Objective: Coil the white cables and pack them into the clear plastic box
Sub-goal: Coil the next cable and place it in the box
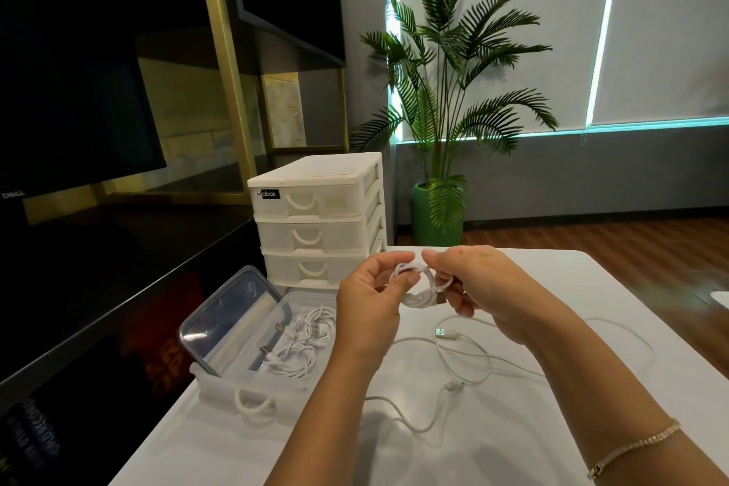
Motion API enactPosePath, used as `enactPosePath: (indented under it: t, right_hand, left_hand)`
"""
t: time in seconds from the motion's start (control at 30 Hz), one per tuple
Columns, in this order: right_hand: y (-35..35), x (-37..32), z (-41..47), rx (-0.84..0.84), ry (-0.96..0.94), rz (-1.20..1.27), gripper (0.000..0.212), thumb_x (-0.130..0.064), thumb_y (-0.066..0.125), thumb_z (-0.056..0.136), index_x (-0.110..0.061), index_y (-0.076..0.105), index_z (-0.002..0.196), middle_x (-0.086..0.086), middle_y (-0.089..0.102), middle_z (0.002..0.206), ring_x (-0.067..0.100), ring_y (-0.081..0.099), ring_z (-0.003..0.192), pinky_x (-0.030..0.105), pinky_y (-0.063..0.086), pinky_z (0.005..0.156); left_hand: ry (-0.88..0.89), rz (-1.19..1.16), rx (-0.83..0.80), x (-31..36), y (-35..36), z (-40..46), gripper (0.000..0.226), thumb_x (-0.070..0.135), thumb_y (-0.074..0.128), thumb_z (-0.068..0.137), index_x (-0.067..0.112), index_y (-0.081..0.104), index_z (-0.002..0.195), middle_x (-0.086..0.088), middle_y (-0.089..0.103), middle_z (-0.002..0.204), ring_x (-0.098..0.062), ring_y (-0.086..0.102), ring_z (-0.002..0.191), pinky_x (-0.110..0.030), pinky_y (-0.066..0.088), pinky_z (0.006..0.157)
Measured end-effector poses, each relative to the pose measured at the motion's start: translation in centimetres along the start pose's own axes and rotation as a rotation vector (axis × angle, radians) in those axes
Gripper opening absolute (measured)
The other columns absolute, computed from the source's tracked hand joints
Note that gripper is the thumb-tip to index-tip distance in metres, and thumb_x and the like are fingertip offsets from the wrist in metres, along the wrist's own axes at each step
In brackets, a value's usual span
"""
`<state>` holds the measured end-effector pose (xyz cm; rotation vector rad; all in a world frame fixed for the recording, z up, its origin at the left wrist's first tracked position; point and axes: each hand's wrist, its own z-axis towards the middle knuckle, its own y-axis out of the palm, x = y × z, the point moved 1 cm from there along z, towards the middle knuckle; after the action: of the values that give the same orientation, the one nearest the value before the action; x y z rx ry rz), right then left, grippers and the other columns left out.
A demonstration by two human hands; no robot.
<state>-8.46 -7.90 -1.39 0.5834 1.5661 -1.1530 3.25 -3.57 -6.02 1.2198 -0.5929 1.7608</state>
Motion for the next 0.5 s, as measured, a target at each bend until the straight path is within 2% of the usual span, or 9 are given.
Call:
enactPosePath:
  t: [0.13,0.27,0.4,0.5]
  right_hand:
    - [0.12,0.32,0.25,0.028,-0.026,0.035,0.04,-0.041,0.051,0.091,-0.007,0.06,0.071,0.005,0.052,0.055,0.013,0.045,0.05,0.024,0.04,0.052]
    - [0.07,0.5,0.33,0.023,-0.056,0.108,0.039,-0.039,0.052,0.09,-0.006,0.063,0.071,0.004,0.055,0.052,0.012,0.046,0.045,0.026,0.042,0.053]
    - [0.04,0.44,0.07,-0.007,-0.072,0.133,0.038,-0.038,0.05,0.091,-0.008,0.056,0.067,0.004,0.05,0.053,0.013,0.04,0.047,0.027,0.04,0.054]
    - [0.16,0.34,0.03,0.004,-0.056,0.092,0.033,-0.038,0.05,0.091,-0.01,0.056,0.074,0.002,0.044,0.058,0.012,0.035,0.052,0.025,0.035,0.052]
  left_hand:
    - [0.03,0.058,0.005,0.02,0.05,-0.13,0.025,0.006,0.065,0.084,0.031,0.066,0.084,0.007,0.07,0.087,-0.007,0.065,0.081,-0.013,0.051,0.069]
    - [0.065,0.129,0.045,-0.15,0.04,-0.22,0.025,0.009,0.065,0.085,0.034,0.065,0.08,0.009,0.069,0.083,-0.011,0.065,0.08,-0.023,0.054,0.072]
    - [0.083,0.179,0.07,-0.34,0.12,-0.38,0.018,0.014,0.065,0.085,0.032,0.062,0.082,0.01,0.067,0.082,-0.01,0.062,0.077,-0.022,0.054,0.071]
    - [0.075,0.205,0.088,-0.31,0.16,-0.42,0.015,0.015,0.064,0.086,0.027,0.06,0.079,0.008,0.066,0.083,-0.013,0.063,0.08,-0.023,0.056,0.066]
